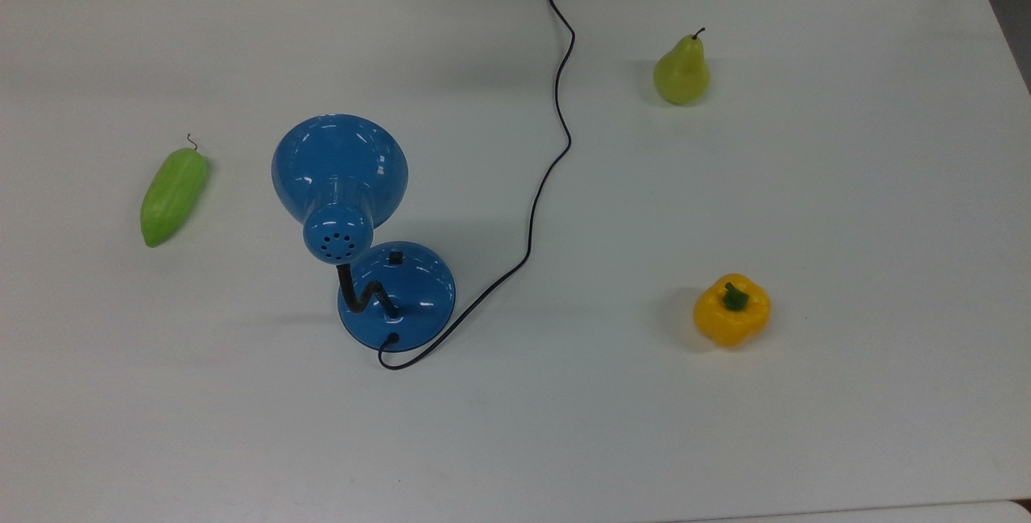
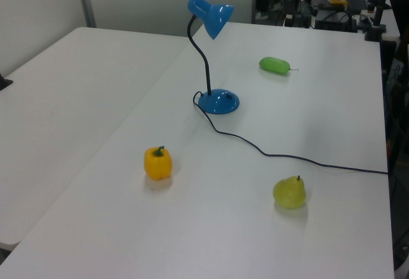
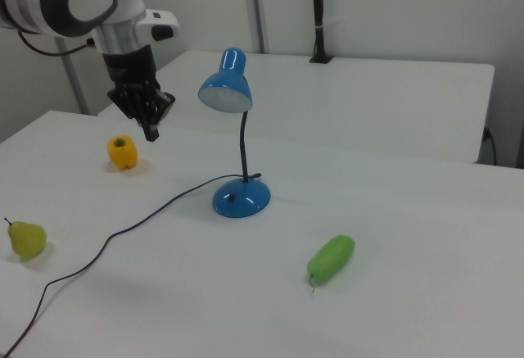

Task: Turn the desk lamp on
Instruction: 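Move the gripper down toward the switch on the blue lamp base, then press down on the lamp base switch with the gripper fingertips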

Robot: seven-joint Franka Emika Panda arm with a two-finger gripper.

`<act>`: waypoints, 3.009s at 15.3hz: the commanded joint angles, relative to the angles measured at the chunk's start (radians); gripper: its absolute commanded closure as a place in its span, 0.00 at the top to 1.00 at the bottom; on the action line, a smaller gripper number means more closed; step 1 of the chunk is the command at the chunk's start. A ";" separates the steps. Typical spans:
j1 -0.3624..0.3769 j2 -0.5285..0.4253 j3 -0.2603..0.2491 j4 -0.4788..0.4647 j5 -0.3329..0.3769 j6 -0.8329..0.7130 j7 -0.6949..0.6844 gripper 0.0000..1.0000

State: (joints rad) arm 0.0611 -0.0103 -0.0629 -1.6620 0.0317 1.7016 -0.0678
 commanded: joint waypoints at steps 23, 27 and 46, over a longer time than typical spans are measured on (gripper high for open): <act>0.023 0.256 0.002 -0.251 -0.055 0.792 0.002 0.00; 0.023 0.270 0.006 -0.347 -0.055 1.030 0.000 0.00; 0.019 0.411 0.008 -0.343 -0.044 1.297 0.005 0.00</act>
State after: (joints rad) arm 0.0734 0.3848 -0.0510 -2.0117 -0.0069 2.9714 -0.0685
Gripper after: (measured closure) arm 0.991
